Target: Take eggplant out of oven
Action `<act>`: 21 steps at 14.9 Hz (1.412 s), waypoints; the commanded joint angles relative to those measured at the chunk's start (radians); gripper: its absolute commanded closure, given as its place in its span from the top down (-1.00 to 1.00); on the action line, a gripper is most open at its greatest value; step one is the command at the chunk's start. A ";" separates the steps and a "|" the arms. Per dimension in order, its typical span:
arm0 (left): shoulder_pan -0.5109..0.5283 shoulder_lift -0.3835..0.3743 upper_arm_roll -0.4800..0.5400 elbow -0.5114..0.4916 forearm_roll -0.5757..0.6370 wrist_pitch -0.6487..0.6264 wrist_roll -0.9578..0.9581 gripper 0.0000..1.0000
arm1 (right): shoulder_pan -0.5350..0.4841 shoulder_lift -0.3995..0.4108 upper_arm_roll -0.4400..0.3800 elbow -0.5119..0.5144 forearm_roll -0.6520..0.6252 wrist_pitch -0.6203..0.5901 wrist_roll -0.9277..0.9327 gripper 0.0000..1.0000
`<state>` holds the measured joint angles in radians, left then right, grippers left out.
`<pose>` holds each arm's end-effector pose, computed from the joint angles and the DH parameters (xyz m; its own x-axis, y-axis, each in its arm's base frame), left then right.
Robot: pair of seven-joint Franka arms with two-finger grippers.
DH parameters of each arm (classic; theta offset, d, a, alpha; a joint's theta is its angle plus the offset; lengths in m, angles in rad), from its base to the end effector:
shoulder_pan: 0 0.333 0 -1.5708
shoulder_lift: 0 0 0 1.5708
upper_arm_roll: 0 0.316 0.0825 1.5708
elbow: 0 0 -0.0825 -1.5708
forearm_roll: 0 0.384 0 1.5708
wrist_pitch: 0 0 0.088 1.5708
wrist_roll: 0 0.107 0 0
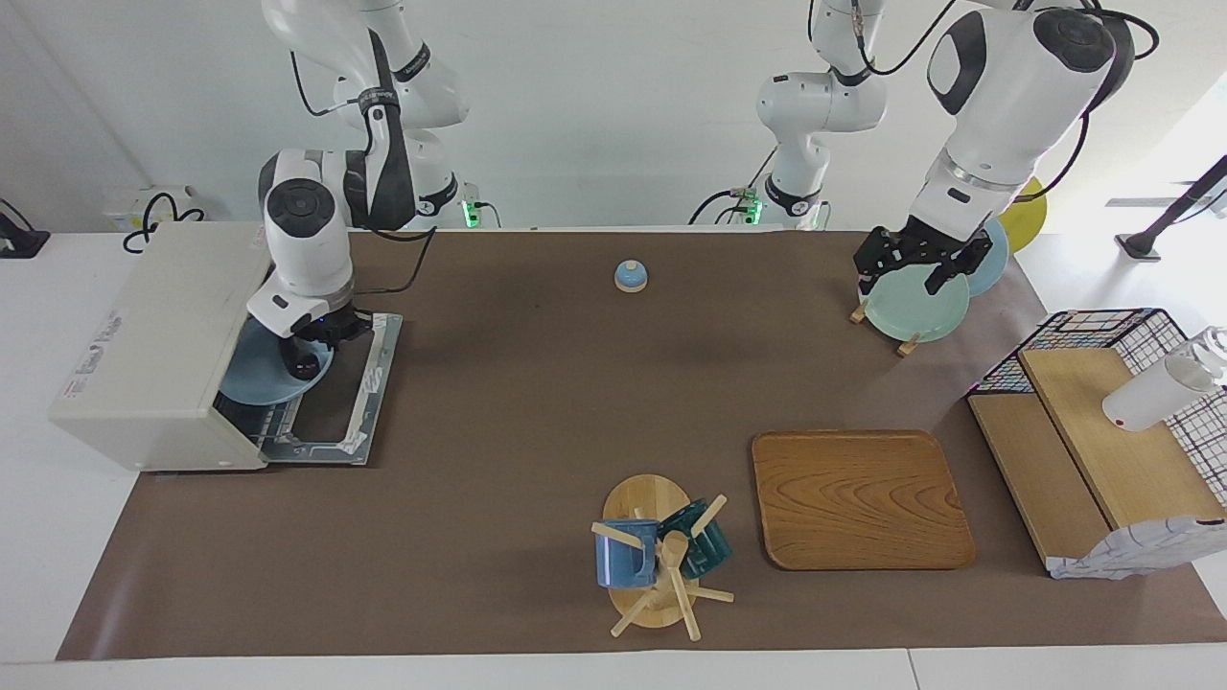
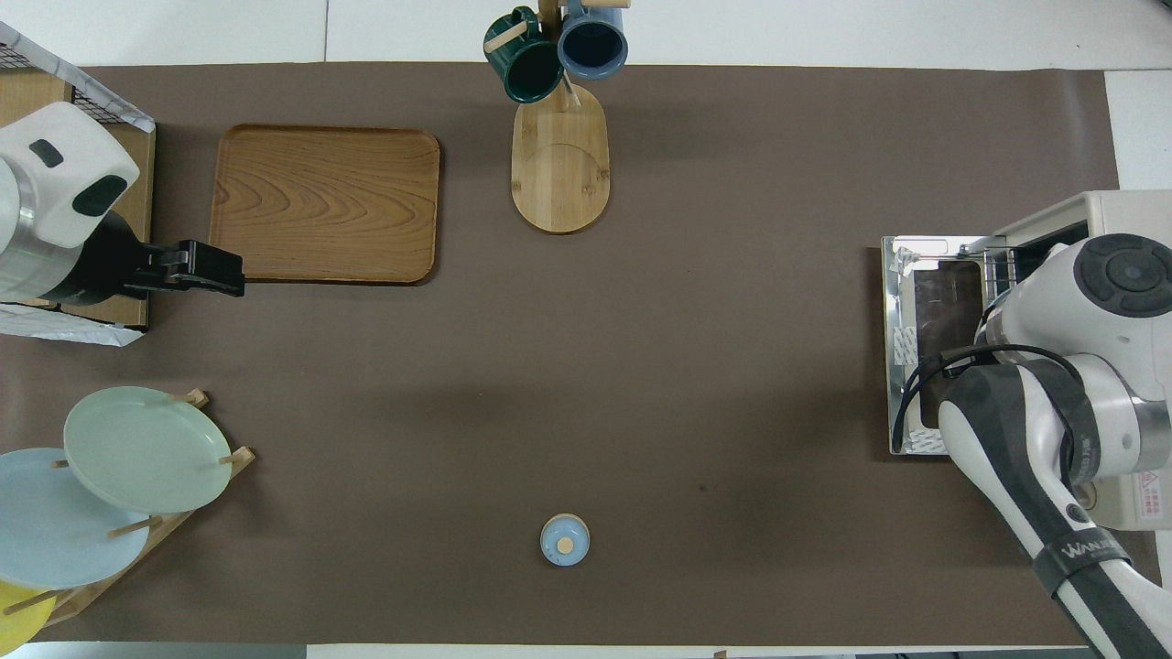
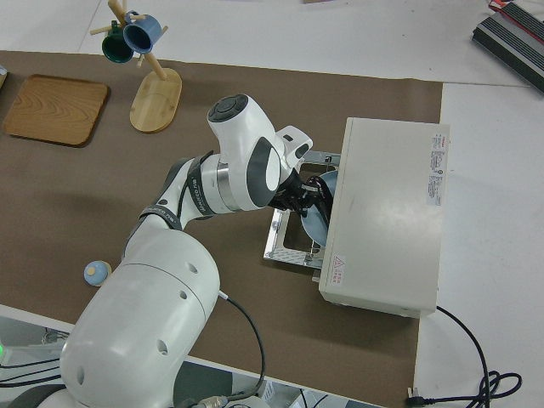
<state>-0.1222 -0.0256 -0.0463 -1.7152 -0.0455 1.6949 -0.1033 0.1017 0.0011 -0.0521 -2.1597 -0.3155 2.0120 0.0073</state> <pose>0.5454 -0.0975 0.5810 0.9982 -0.0596 0.0006 -0.0596 -0.9972 0.0443 0.5209 0.0075 0.3874 0.9710 0.1739 -0.1639 0.2125 -0.9422 0.2591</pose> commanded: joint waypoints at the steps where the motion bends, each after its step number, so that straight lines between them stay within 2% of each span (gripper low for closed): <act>1: 0.010 -0.019 -0.009 -0.021 0.018 0.022 -0.006 1.00 | 0.123 0.065 0.009 0.171 0.015 -0.116 0.069 -1.00; 5: 0.010 -0.019 -0.009 -0.026 0.018 0.037 -0.003 1.00 | 0.329 0.120 0.011 0.265 0.058 -0.125 0.270 -1.00; 7: 0.007 -0.019 -0.009 -0.024 0.016 0.043 -0.004 1.00 | 0.415 0.180 0.011 0.364 0.123 -0.150 0.354 -1.00; 10: 0.009 -0.017 -0.009 -0.023 0.016 0.043 0.001 1.00 | 0.545 0.399 0.011 0.648 0.173 -0.260 0.566 -1.00; 11: 0.009 -0.017 -0.009 -0.023 0.016 0.045 0.002 1.00 | 0.584 0.448 0.011 0.699 0.176 -0.265 0.630 -1.00; 14: 0.010 -0.017 -0.009 -0.026 0.016 0.052 0.005 1.00 | 0.665 0.505 0.020 0.715 0.177 -0.193 0.738 -1.00; 17: 0.012 -0.017 -0.007 -0.024 0.016 0.052 0.005 1.00 | 0.675 0.508 0.037 0.689 0.255 -0.055 0.784 -1.00; 21: 0.023 -0.017 -0.007 -0.026 0.013 0.055 0.005 1.00 | 0.676 0.490 0.037 0.554 0.309 0.051 0.809 -1.00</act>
<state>-0.1137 -0.0256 -0.0455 -1.7183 -0.0455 1.7315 -0.1033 0.7903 0.5161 -0.0240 -1.5150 -0.0348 1.9956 0.7961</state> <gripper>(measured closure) 0.000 0.974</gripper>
